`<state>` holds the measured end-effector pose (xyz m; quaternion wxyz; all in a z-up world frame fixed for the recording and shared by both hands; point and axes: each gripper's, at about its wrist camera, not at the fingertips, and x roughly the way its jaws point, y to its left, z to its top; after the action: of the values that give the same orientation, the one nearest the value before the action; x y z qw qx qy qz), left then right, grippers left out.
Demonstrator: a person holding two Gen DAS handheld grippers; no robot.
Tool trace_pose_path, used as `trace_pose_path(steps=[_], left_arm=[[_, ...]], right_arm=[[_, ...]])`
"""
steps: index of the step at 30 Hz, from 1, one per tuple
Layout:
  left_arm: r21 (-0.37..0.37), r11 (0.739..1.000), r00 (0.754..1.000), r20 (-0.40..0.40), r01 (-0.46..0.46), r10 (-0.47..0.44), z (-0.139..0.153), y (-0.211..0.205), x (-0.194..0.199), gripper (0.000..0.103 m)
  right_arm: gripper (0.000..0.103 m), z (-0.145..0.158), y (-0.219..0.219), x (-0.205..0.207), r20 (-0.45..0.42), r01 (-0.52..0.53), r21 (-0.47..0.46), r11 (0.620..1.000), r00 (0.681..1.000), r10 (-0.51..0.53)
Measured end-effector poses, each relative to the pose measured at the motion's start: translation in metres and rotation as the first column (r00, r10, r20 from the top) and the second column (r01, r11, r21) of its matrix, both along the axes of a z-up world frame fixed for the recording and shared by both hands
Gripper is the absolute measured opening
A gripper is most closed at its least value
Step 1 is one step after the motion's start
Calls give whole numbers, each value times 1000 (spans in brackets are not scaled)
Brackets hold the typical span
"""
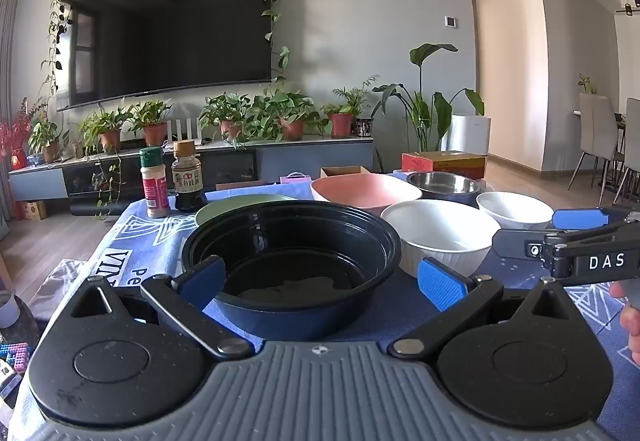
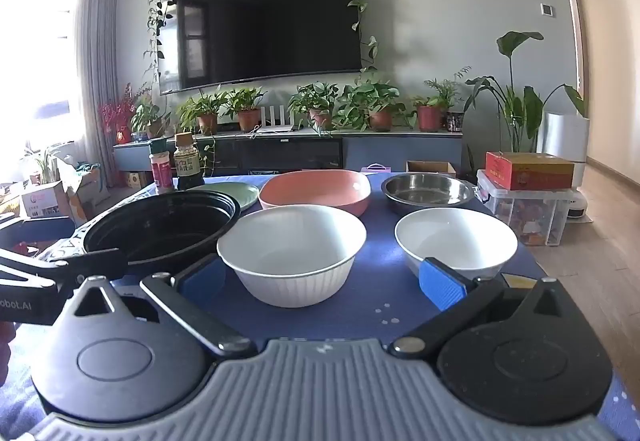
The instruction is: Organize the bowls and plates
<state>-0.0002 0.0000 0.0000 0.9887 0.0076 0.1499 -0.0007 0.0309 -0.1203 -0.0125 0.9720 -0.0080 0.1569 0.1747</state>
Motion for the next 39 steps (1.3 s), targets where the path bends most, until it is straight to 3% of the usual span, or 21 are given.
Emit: trace_pose_path(steps=[39], left_arm=[[5, 1000, 1000, 2, -1, 1, 1, -1, -1, 103]], right_arm=[[103, -1, 0, 1, -14, -1, 13, 1000, 1000, 1]])
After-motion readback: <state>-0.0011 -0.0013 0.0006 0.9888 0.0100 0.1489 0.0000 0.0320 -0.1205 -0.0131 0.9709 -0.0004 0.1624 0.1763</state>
